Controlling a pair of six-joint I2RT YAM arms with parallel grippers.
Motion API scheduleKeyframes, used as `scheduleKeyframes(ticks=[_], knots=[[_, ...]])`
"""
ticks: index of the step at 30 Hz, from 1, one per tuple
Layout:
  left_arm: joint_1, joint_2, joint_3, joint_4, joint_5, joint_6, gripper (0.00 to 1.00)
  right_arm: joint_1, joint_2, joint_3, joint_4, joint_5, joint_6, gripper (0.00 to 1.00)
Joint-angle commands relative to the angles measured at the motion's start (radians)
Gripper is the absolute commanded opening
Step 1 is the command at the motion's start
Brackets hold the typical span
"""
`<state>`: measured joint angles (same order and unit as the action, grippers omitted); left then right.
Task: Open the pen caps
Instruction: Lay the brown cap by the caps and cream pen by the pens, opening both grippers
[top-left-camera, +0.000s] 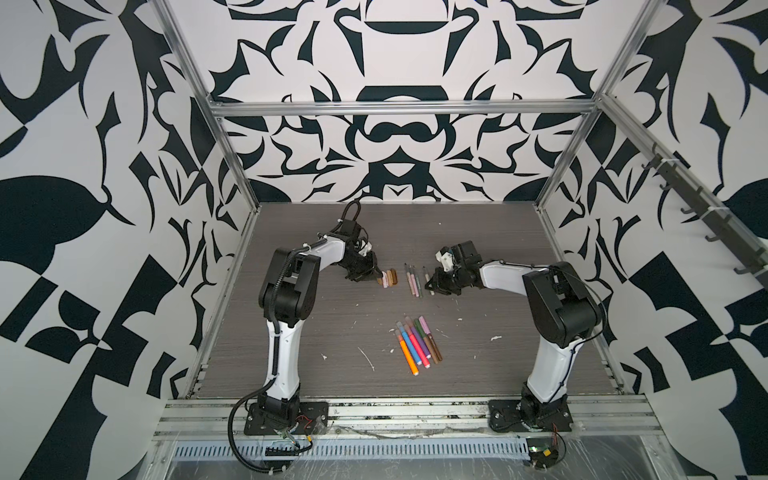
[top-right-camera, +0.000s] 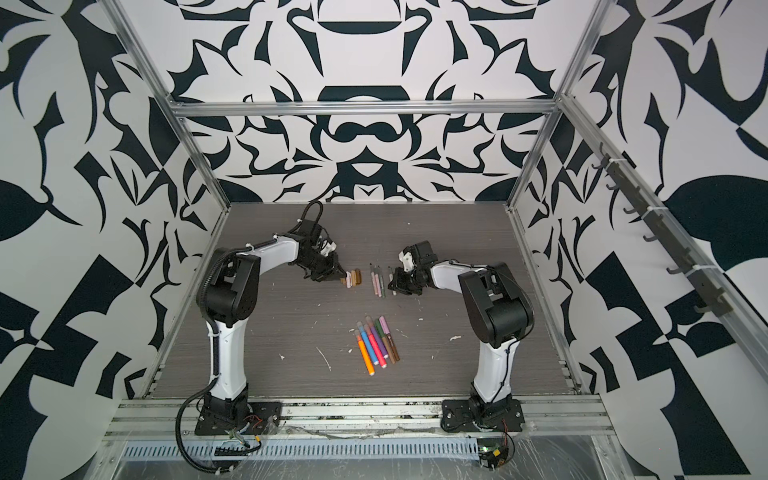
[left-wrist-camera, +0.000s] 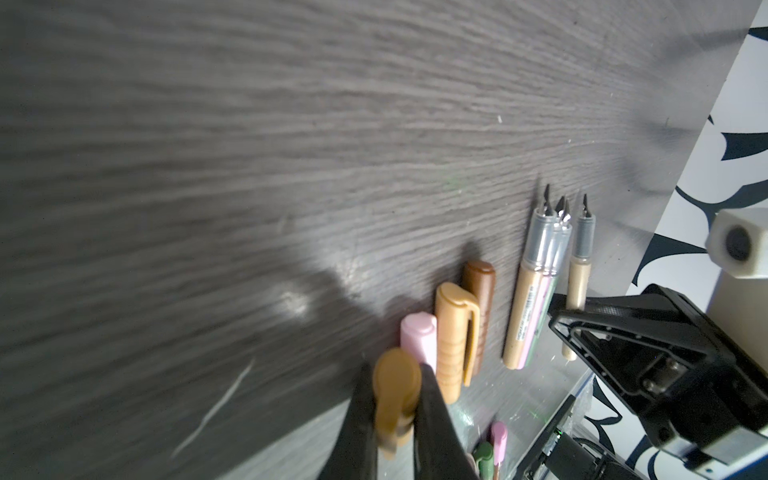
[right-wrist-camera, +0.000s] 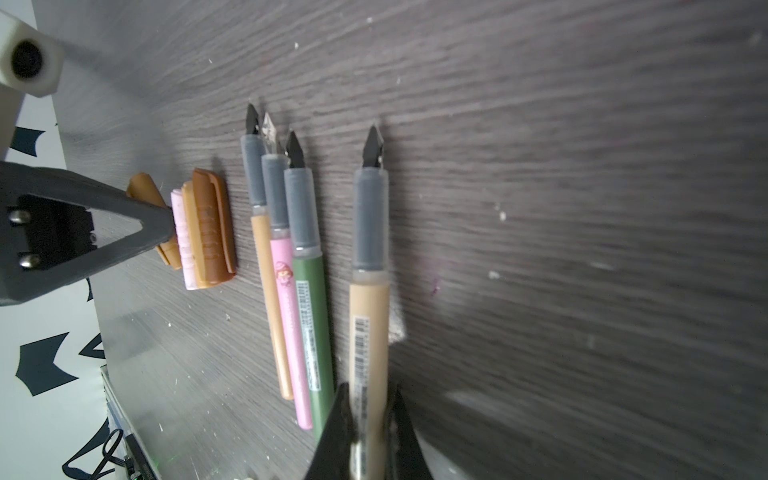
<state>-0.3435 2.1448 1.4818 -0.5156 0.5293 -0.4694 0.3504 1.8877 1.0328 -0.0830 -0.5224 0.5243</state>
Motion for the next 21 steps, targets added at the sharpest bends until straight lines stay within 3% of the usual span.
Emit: scheduleKeyframes(ticks=[1,10,21], knots=[[-0.004,-0.002,0.012,-0.069,-0.011,0.023,0.10,0.001,-0.039,-0.011,0.003,-0.019,0.012,0.00],[-0.008,-0.004,-0.001,-0.072,-0.005,0.027,0.14,0.006,-0.011,-0.004,0.028,-0.048,0.035,0.00],[-0.008,-0.014,-0.015,-0.070,-0.009,0.028,0.29,0.015,-0.007,-0.005,0.034,-0.041,0.037,0.00]])
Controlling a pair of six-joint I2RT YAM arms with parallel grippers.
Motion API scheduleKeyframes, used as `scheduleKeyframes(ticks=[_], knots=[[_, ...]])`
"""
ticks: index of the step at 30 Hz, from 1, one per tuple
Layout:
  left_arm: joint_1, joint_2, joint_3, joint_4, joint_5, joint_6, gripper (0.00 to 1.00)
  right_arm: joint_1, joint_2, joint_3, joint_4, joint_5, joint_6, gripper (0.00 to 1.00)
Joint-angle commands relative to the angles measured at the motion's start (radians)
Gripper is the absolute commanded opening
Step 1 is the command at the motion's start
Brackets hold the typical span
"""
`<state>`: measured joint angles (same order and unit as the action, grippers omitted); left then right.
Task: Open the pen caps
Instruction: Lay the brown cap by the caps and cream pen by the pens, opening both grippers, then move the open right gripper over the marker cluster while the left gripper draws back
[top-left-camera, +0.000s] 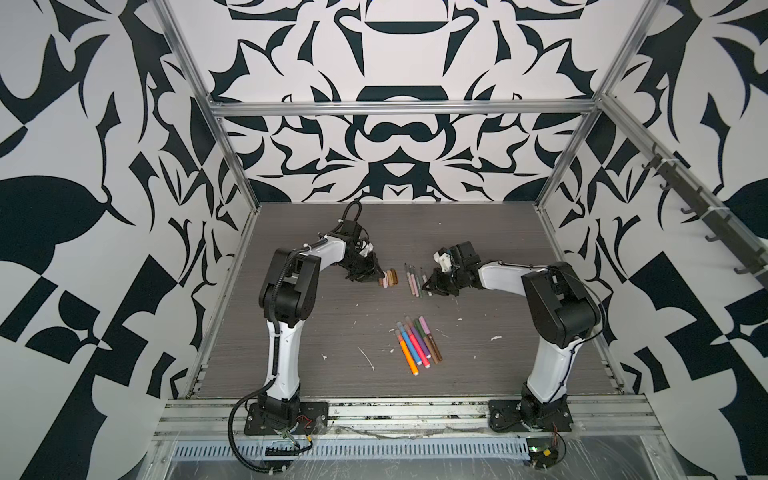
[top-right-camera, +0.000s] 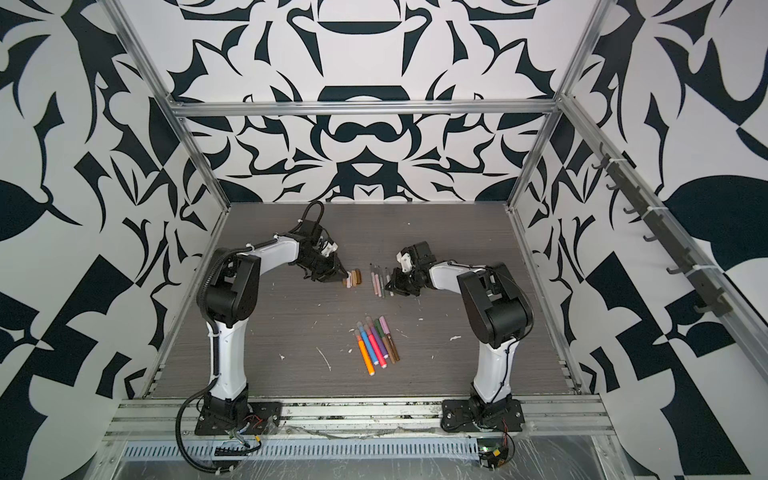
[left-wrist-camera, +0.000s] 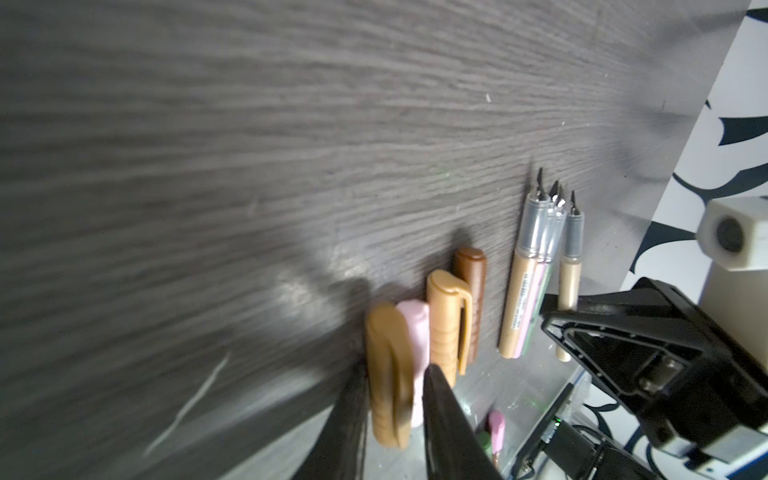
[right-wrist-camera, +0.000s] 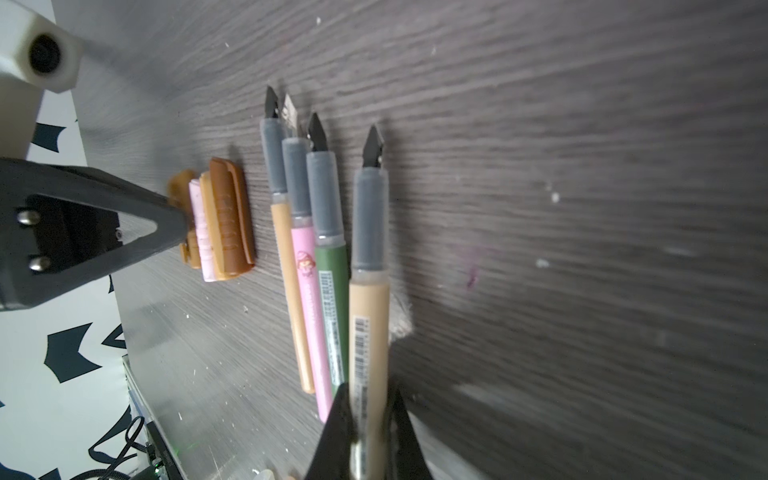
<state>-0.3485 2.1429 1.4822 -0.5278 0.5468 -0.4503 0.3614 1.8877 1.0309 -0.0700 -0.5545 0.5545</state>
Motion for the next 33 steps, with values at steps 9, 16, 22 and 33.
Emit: scheduleKeyframes(ticks=[9,16,22,33], knots=[[-0.004,-0.026,-0.009,-0.067,-0.028,0.007,0.31,0.004,-0.009,-0.002,0.019,-0.002,0.001,0.25],[-0.004,-0.088,-0.028,-0.085,-0.028,0.002,0.30,0.004,-0.018,0.009,0.004,-0.002,0.001,0.29],[-0.004,-0.217,-0.072,-0.112,-0.034,0.014,0.29,0.004,-0.094,-0.028,-0.025,0.016,-0.005,0.29],[-0.014,-0.505,-0.402,0.150,0.026,-0.120,0.28,0.176,-0.521,-0.309,-0.237,0.265,-0.029,0.29]])
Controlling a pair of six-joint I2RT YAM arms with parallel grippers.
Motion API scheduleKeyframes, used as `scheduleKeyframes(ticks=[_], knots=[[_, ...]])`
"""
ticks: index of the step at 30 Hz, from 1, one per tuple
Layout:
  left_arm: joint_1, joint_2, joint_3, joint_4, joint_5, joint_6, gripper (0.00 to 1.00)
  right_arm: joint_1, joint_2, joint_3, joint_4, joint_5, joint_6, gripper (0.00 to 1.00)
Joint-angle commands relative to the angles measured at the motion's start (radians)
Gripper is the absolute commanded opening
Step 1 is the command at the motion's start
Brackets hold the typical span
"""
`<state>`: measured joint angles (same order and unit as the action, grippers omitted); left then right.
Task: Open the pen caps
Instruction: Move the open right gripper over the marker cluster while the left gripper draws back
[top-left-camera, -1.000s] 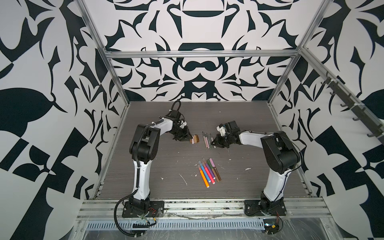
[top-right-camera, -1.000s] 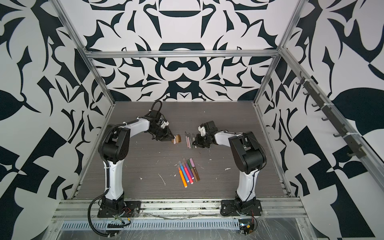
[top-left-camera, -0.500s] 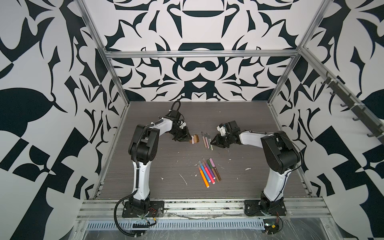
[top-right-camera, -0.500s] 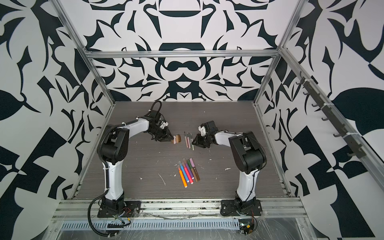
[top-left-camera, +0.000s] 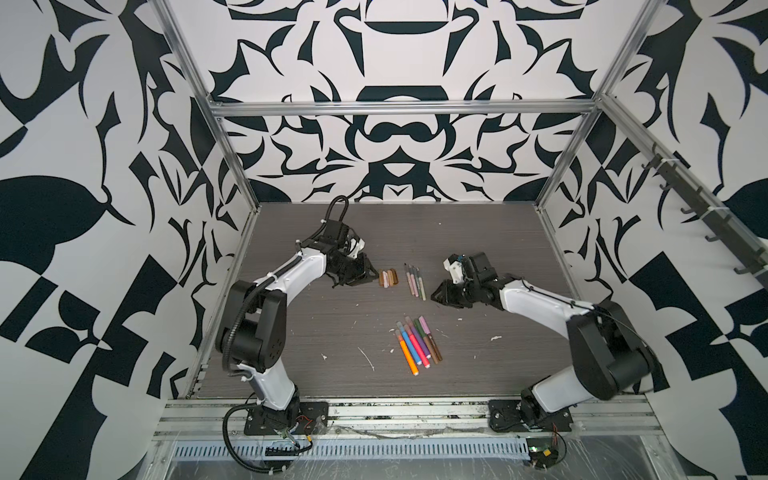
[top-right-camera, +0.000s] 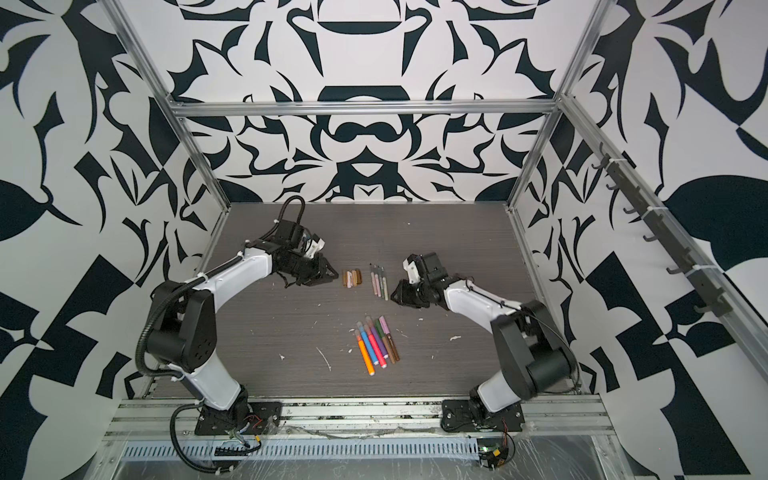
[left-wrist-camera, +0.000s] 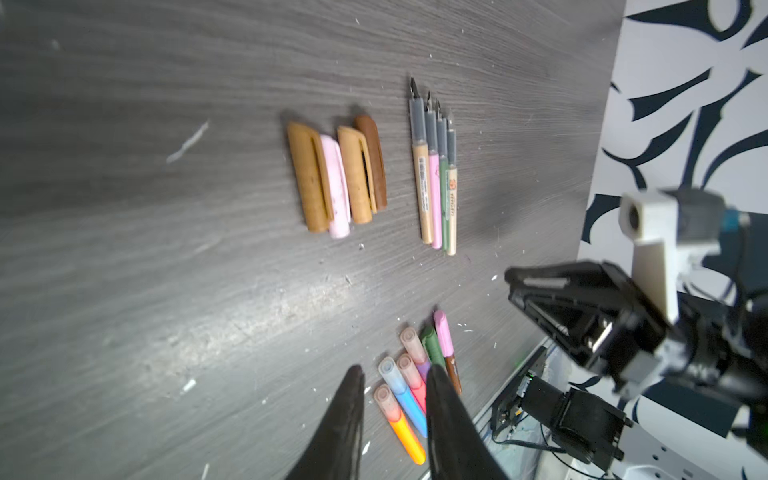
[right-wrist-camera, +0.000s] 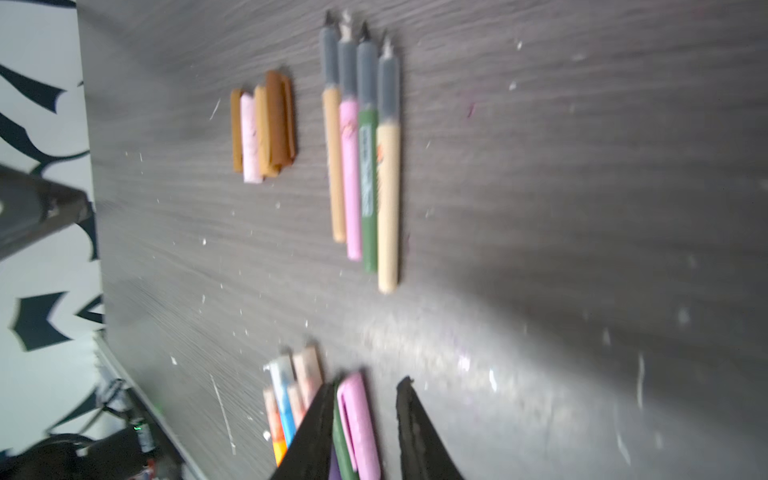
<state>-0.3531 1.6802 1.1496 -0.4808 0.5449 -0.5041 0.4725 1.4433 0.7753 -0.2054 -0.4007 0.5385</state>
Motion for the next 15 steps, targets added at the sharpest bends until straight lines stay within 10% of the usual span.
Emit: scheduleKeyframes(ticks=[1,15], knots=[[-0.015,-0.062,-0.107,0.150,0.028,-0.096,0.28,0.111,-0.110,-0.078,-0.118,0.144,0.002,0.28],[-0.058,-0.116,-0.242,0.392,0.038,-0.234,0.27,0.442,-0.154,-0.206,-0.140,0.397,0.191,0.27]])
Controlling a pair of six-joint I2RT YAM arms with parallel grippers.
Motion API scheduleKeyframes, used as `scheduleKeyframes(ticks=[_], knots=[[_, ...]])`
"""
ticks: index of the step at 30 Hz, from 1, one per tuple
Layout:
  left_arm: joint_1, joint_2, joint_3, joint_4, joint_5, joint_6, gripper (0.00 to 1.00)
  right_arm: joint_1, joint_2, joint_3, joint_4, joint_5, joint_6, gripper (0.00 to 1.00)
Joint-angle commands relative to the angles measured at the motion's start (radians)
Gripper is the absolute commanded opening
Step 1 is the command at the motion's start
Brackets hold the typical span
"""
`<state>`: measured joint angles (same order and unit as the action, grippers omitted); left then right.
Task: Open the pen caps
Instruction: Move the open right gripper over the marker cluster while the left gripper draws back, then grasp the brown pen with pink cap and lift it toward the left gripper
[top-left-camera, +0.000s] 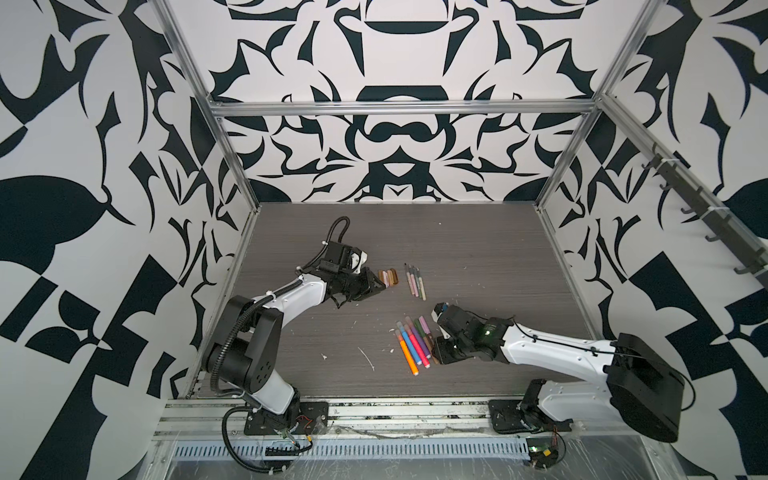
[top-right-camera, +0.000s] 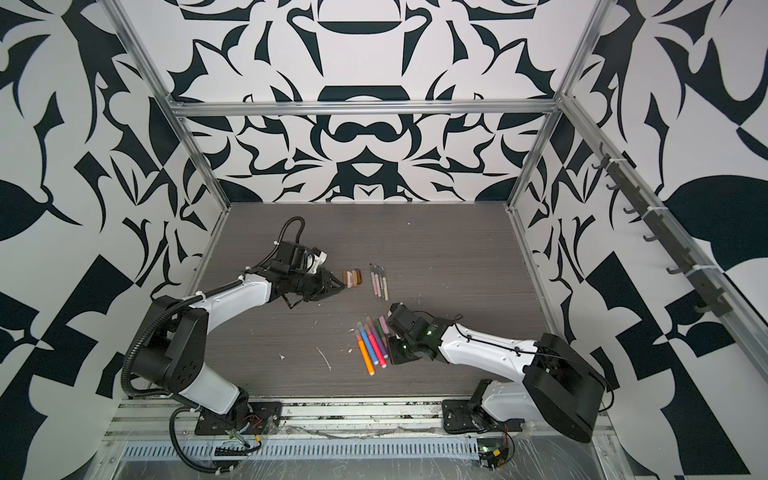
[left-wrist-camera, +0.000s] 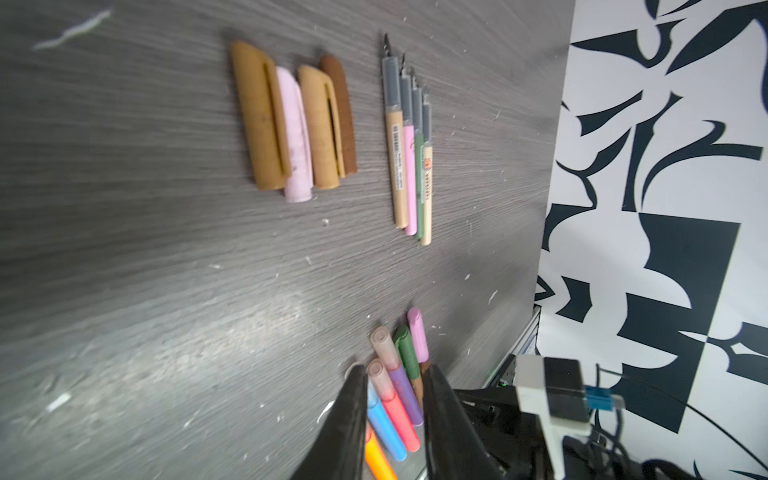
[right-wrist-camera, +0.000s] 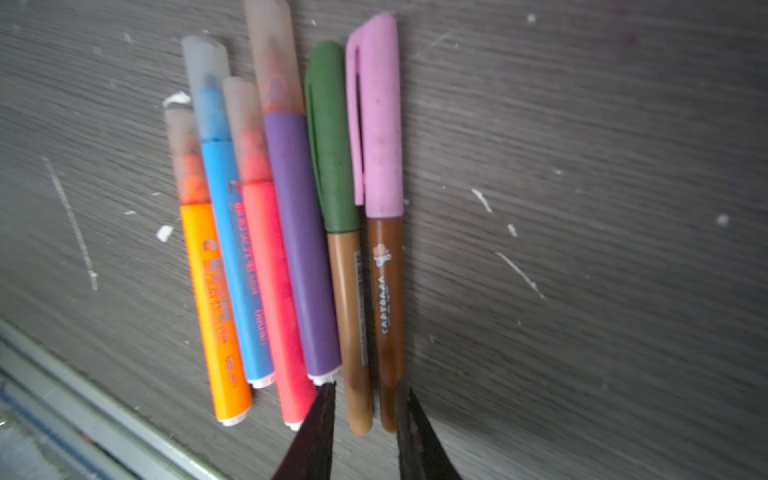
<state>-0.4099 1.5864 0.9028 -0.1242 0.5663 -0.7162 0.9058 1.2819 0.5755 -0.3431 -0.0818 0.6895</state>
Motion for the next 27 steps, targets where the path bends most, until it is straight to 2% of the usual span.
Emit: scheduleKeyframes(ticks=[1,7,17,22,25,27], knots=[[-0.001,-0.024,0.007,0.030,0.018,-0.020,0.27,0.009,0.007,-0.009,0.002,0.083,0.043,0.27],[-0.001,-0.030,0.008,0.015,0.018,-0.020,0.26,0.009,0.014,-0.001,-0.018,0.115,0.046,0.22],[-0.011,-0.076,-0.007,0.015,0.014,-0.043,0.26,0.009,0.073,0.027,-0.053,0.142,0.041,0.21],[-0.069,-0.067,0.005,0.014,0.003,-0.061,0.27,0.009,0.123,0.057,-0.073,0.155,0.039,0.21],[-0.122,-0.055,0.017,0.018,-0.021,-0.072,0.27,0.010,0.137,0.079,-0.086,0.162,0.030,0.04],[-0.155,-0.043,0.025,0.024,-0.030,-0.081,0.27,0.010,0.120,0.087,-0.089,0.163,0.024,0.00]])
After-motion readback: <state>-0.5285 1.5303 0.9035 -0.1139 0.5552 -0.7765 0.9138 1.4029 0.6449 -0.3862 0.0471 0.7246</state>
